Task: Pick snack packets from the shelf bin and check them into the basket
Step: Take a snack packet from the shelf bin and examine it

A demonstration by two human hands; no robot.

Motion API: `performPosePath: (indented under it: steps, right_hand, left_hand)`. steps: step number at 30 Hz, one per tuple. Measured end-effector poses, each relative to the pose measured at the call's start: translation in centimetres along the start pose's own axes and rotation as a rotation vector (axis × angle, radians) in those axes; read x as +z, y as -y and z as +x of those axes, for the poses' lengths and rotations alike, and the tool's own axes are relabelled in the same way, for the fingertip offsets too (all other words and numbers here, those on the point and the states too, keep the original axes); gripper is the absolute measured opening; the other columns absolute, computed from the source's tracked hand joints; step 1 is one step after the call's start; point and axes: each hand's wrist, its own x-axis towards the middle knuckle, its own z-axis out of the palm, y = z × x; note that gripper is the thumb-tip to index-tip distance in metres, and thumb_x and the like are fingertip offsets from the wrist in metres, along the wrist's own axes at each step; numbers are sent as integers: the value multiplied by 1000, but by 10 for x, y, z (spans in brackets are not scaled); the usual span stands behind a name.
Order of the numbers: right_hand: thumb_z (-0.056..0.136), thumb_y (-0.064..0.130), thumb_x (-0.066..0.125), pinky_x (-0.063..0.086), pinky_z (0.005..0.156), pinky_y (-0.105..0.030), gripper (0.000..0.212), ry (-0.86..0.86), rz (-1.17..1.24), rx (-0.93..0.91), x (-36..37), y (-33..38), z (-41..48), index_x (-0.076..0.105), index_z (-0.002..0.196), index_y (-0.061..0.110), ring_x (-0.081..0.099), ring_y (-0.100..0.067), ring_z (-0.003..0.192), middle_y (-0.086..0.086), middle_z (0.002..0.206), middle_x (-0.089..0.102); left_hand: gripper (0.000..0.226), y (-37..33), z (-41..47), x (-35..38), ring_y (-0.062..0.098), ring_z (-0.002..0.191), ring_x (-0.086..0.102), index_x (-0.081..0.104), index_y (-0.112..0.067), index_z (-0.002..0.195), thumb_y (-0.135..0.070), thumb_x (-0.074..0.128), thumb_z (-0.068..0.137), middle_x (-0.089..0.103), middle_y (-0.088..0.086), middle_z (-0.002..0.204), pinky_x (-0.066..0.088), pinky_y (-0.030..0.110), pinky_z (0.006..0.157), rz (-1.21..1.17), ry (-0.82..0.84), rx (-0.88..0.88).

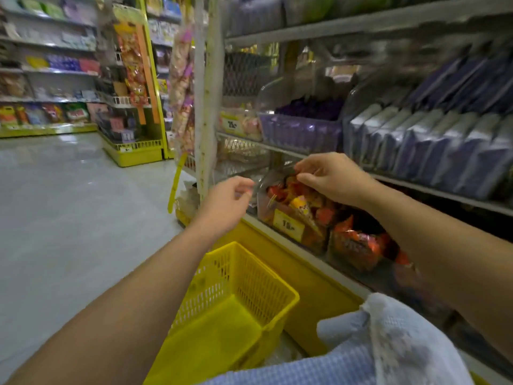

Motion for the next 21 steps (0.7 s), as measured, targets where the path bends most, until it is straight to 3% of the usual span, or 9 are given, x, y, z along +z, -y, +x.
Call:
performPosePath:
  steps: [3, 6, 8, 11, 15, 18, 21]
  right_hand:
    - [91, 28, 62, 44, 73, -24, 20, -176, -78, -29, -53, 2, 10, 70, 107, 20, 62, -10, 82, 6, 89, 66]
    - [90, 27, 62, 50, 75, -28, 17, -272, -164, -21, -89, -11, 24, 71, 102, 21, 63, -12, 82, 6, 86, 67]
    - [89, 29, 61, 52, 78, -31, 15, -270, -253, 17, -105, -28, 33, 72, 99, 24, 64, -14, 87, 7, 88, 69]
    - [90, 29, 60, 54, 83, -37, 18, -185, -390, 80, -120, -56, 50, 72, 103, 25, 65, -20, 98, 3, 103, 72]
    - [91, 28, 61, 49, 87, -28, 24, 25, -469, 94, -122, -81, 73, 69, 113, 24, 63, -14, 104, 5, 114, 69]
    - [92, 31, 61, 43, 79, -19, 25, 138, -463, 58, -116, -90, 86, 69, 115, 28, 61, -7, 94, 12, 107, 69]
    - [91, 36, 60, 40, 72, -17, 22, 175, -471, -3, -115, -95, 97, 70, 110, 31, 56, -2, 84, 16, 95, 65]
  left_hand:
    - [17, -46, 27, -1, 6, 94, 61, 65, -26, 109, -19, 57, 96, 67, -9, 103, 47, 15, 79, -17, 13, 139]
    - [15, -76, 52, 4, 3, 89, 59, 65, -28, 104, -18, 58, 95, 65, -12, 96, 39, 0, 71, 32, -10, 258]
    - [18, -90, 67, 13, 5, 91, 61, 67, -25, 107, -18, 58, 94, 67, -11, 98, 43, 9, 78, 59, -5, 314]
    - [23, -103, 88, 31, 10, 98, 62, 68, -22, 113, -16, 57, 93, 69, -5, 108, 47, 23, 89, 121, 41, 397]
    - [32, -116, 114, 54, 14, 112, 55, 60, -26, 124, -19, 54, 93, 56, -7, 121, 47, 40, 96, 203, 95, 513]
    - [38, -115, 128, 67, 11, 122, 45, 52, -31, 132, -23, 52, 95, 45, -13, 133, 43, 38, 102, 230, 116, 577]
    - [34, -107, 137, 74, 5, 120, 47, 55, -31, 129, -22, 50, 97, 43, -18, 135, 44, 34, 101, 217, 117, 643]
